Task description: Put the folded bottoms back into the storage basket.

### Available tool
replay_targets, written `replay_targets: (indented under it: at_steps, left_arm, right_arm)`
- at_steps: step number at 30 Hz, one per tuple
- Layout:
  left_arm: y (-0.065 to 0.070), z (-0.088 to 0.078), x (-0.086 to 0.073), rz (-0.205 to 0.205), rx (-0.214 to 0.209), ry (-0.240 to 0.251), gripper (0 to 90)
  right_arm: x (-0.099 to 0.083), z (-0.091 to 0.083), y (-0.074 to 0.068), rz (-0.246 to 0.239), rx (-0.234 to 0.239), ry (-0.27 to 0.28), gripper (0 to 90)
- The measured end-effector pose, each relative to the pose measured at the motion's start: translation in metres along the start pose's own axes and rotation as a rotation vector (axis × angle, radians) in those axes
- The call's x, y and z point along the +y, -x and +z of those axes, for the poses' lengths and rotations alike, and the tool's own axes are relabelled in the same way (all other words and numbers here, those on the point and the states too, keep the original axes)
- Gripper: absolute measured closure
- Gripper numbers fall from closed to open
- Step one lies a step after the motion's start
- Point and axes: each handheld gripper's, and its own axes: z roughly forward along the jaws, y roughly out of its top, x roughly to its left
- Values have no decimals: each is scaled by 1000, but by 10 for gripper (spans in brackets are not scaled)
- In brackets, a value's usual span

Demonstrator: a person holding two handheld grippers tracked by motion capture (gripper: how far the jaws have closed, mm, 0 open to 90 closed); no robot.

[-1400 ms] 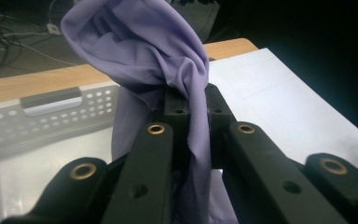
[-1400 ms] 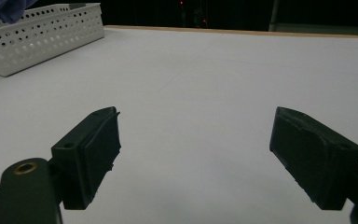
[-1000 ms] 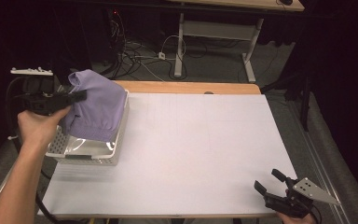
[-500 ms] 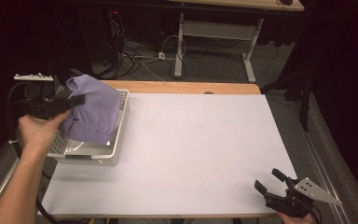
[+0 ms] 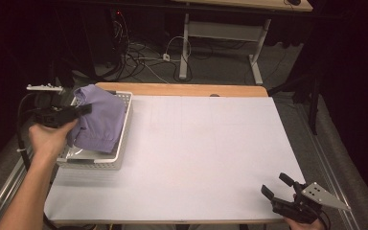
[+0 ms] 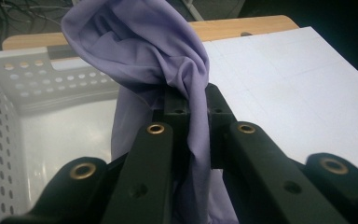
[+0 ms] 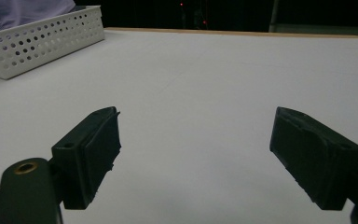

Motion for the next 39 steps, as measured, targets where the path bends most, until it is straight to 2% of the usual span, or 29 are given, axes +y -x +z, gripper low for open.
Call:
replay_targets:
  at_steps: [16, 25, 31, 35, 39]
  left_arm:
    - [-3, 27, -3, -7, -9, -10, 812]
    - [-14, 43, -10, -46, 1, -28, 810]
    - [-21, 50, -14, -65, 22, -39, 808]
    - [-23, 57, -16, -38, 66, -69, 807]
    - [-24, 62, -17, -28, 88, -82, 806]
  right_arm:
    - [0, 0, 0, 3, 1, -1, 168]
    - [0, 0, 1, 3, 2, -3, 167]
    - [0, 0, 0, 3, 2, -5, 168]
    - [0, 0, 0, 1, 2, -6, 167]
    - [0, 0, 0, 2, 3, -7, 167]
